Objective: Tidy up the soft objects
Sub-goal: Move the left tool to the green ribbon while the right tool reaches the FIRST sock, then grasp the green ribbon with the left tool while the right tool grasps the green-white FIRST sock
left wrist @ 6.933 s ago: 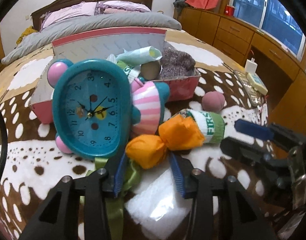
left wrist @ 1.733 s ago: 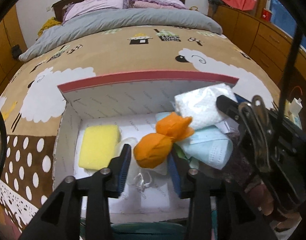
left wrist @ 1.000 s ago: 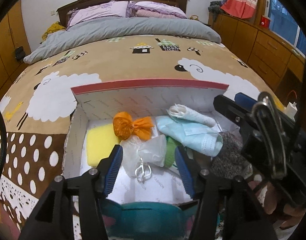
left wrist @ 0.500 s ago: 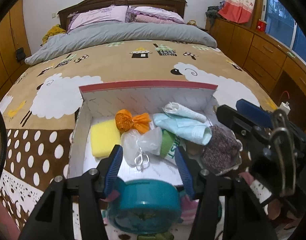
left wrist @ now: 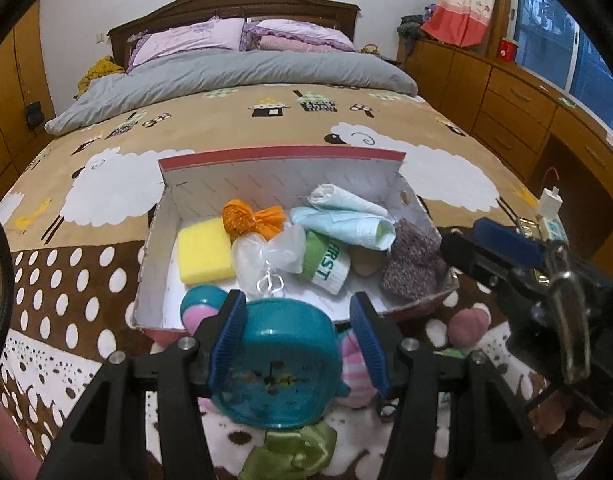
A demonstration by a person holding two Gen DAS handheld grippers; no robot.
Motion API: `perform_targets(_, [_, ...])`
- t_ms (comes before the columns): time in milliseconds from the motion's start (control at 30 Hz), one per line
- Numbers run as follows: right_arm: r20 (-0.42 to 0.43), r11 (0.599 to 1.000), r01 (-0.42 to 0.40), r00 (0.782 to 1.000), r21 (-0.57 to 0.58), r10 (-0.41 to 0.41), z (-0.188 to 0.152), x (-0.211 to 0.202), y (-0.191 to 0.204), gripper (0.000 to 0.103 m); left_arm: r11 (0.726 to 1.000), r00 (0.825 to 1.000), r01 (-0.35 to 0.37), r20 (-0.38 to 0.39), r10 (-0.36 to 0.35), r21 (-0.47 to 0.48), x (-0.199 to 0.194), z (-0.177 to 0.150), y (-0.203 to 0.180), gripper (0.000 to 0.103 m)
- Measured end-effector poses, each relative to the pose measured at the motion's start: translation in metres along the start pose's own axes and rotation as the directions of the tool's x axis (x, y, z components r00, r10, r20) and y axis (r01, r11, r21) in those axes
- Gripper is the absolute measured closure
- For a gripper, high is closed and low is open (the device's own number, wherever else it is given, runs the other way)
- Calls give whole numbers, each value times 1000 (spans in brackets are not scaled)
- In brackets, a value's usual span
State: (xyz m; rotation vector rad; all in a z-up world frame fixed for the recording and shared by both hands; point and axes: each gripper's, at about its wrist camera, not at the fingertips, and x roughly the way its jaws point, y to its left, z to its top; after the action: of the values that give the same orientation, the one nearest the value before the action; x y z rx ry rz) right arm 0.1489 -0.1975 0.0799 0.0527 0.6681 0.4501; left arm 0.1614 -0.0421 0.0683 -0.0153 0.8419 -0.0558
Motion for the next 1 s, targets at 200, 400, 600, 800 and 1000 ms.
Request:
perform_targets(200, [-18,1000,1,1000,-13,-1,-15,-10,3,55,1000,1000,13,12,-13,8,-18,-13,2,46])
perform_targets(400, [-42,1000,5,999,-23,-6,-32,-19,7,55,1000,1000,17,4,-17,3,-28,-34,5,46])
perform_targets(600, [-68,999,17,998,-30,-19,-48,-22,11,55,1000,1000,14,-20,-14,-12,-28,-57,12,46])
perform_targets(800, [-105,999,36,994,-35,-40,-65,-21,12,55,1000,998,3,-64,-4,-15,-18,-79,20,46])
perform_targets(1000, [-154,999,34,987,-24,-38,-82,-15,9,55,999,995,2,-104,-6,-36,-5,-97,27,46])
